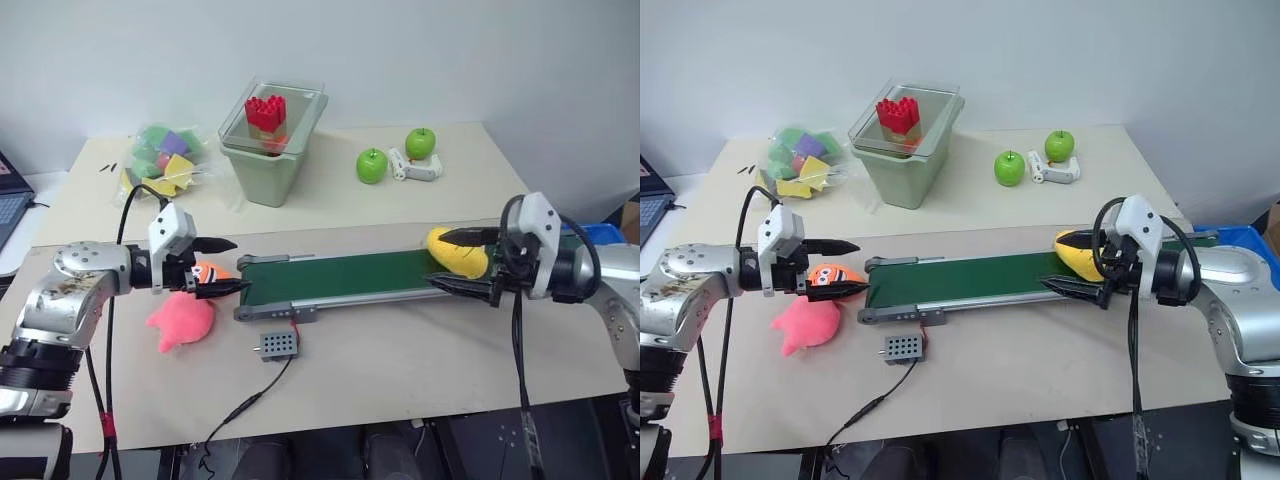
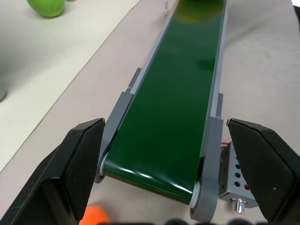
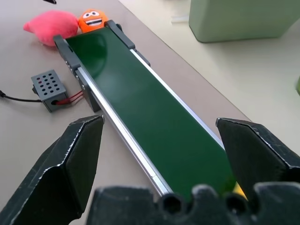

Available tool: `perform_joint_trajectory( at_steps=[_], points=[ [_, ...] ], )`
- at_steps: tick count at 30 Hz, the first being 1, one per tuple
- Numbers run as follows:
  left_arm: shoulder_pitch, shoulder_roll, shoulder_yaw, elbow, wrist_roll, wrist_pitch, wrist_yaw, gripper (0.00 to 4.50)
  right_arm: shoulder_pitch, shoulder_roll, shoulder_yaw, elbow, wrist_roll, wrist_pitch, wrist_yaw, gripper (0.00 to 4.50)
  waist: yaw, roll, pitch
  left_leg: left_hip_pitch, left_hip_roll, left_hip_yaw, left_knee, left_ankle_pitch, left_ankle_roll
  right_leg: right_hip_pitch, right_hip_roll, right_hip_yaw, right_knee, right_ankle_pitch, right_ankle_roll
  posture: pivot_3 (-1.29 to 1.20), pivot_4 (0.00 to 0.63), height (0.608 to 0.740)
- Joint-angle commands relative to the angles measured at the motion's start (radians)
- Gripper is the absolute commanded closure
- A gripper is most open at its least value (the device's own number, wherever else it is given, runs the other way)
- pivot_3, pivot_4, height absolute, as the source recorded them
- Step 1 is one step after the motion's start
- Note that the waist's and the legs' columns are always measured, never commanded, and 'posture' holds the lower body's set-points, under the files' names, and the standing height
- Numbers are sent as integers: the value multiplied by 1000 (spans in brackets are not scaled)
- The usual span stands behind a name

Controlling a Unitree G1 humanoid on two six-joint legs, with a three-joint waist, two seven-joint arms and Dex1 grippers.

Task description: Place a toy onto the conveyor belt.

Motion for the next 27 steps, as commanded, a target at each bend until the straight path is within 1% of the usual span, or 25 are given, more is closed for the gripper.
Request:
perform_joint_trajectory(
  at_steps=[1,6,8,12,18,27],
  points=[
    [-18,-4,31,-13,23,-25,-20,28,-22,-22,-38,-17,18,-5,3,0,2,0,0,0,0,0,0,0,0,0,0,0,0,0,0,0,150,740],
    [-28,-17,33,-23,41,-25,-30,28,-27,-24,-35,-16,18,-7,1,0,3,0,0,0,0,0,0,0,0,0,0,0,0,0,0,0,150,740],
    [-64,-35,48,-17,27,-10,-19,28,-32,-23,-35,-18,19,-5,-3,0,5,0,0,0,0,0,0,0,0,0,0,0,0,0,0,0,150,740],
    [-87,-51,67,-42,19,-2,-15,28,-42,-19,-35,-19,23,-4,-6,0,11,0,0,0,0,0,0,0,0,0,0,0,0,0,0,0,150,740],
    [-180,-99,118,-66,1,9,43,28,-50,-16,-31,-13,19,-6,-8,0,15,0,0,-1,0,0,1,0,0,0,0,0,0,0,0,0,150,740],
    [-225,-111,126,-132,-56,98,37,28,-62,-10,-20,-5,14,-12,-10,0,12,0,0,-1,0,0,0,0,0,0,0,0,0,0,0,0,150,740]
  ],
)
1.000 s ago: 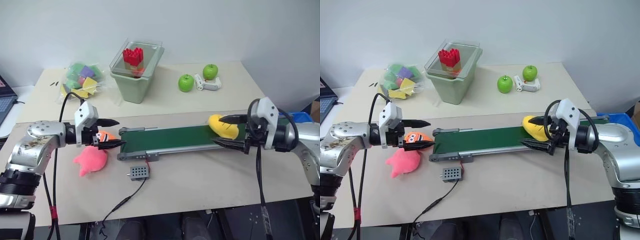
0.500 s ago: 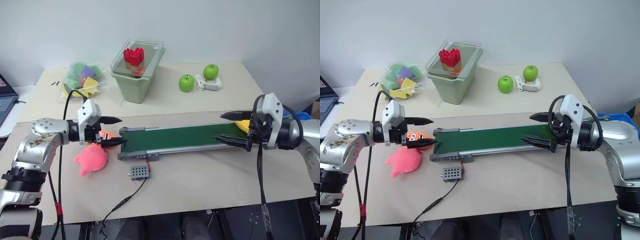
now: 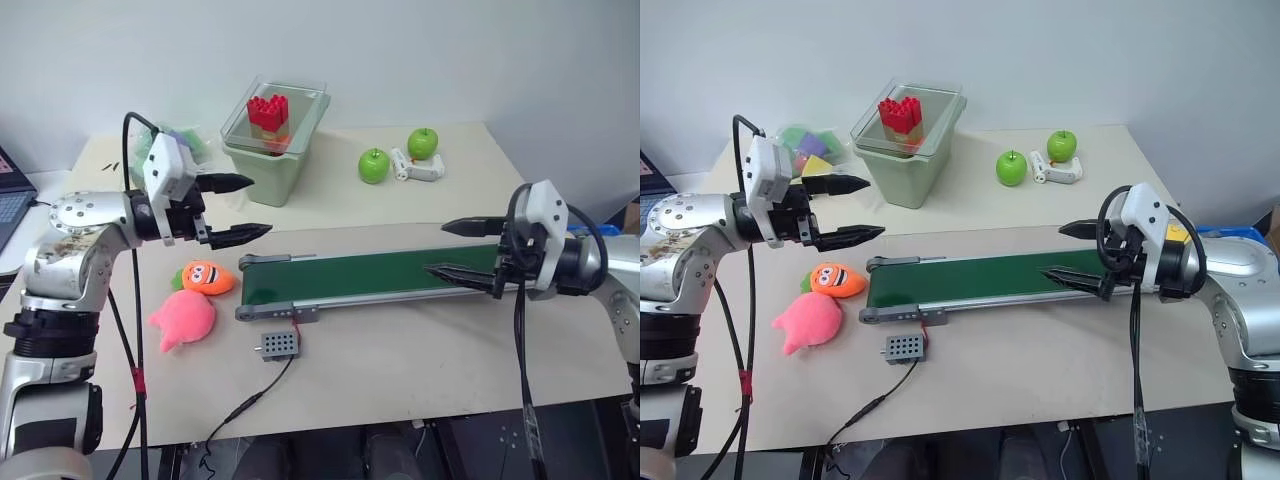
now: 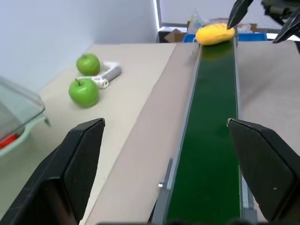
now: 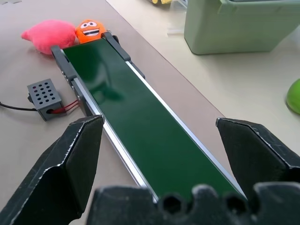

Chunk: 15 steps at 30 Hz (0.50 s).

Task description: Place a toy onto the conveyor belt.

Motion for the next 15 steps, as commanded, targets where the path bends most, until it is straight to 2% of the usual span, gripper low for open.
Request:
perform_joint_trajectory(
  at_steps=[1,15],
  points=[
    [-29,-4,31,-57,-50,44,0,28,-26,-2,-16,-7,10,-12,-1,0,1,0,0,0,0,0,0,0,0,0,0,0,0,0,0,0,150,740],
    [-67,-22,20,-73,-43,41,-12,28,-35,-5,-13,3,5,-16,2,0,2,0,0,0,0,0,0,0,0,0,0,0,0,0,0,0,150,740]
  ],
)
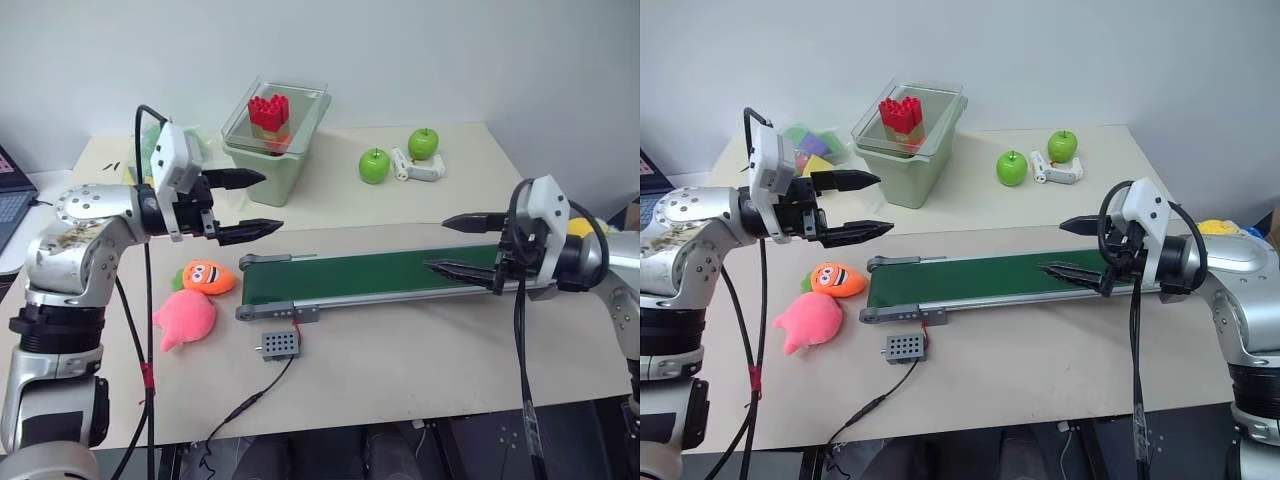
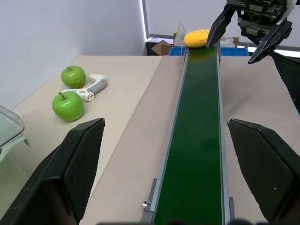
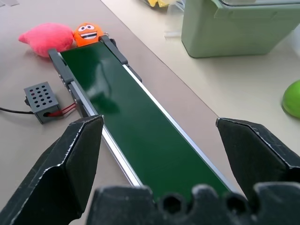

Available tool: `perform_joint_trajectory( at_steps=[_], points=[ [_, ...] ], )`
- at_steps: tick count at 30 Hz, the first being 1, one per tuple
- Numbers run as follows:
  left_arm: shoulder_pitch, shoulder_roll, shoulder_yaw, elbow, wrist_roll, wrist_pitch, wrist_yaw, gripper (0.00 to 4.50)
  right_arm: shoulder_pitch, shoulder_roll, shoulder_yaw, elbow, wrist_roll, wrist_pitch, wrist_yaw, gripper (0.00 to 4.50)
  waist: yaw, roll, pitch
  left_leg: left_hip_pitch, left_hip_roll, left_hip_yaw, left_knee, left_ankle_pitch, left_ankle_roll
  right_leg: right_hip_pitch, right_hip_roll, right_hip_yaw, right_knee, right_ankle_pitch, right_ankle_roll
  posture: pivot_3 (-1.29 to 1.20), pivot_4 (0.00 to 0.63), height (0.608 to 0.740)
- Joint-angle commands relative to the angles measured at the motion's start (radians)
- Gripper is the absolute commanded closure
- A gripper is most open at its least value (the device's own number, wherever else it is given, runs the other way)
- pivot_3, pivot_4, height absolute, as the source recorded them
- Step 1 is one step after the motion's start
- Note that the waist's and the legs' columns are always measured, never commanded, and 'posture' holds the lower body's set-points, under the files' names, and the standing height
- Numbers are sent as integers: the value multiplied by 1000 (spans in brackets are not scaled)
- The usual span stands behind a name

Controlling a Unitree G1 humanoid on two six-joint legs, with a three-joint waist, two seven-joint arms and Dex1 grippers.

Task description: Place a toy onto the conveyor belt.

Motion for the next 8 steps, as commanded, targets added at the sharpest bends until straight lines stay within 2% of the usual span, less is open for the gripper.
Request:
perform_joint_trajectory(
  at_steps=[1,8],
  points=[
    [-28,3,18,-34,-6,-21,-12,28,-18,-5,-15,-14,6,-16,2,0,1,0,0,0,0,0,0,0,0,0,0,0,0,0,0,0,150,740],
    [-22,13,7,-28,6,-23,-35,28,-17,-3,-14,-14,5,-17,0,0,1,0,0,0,0,0,0,0,0,0,0,0,0,0,0,0,150,740]
  ],
)
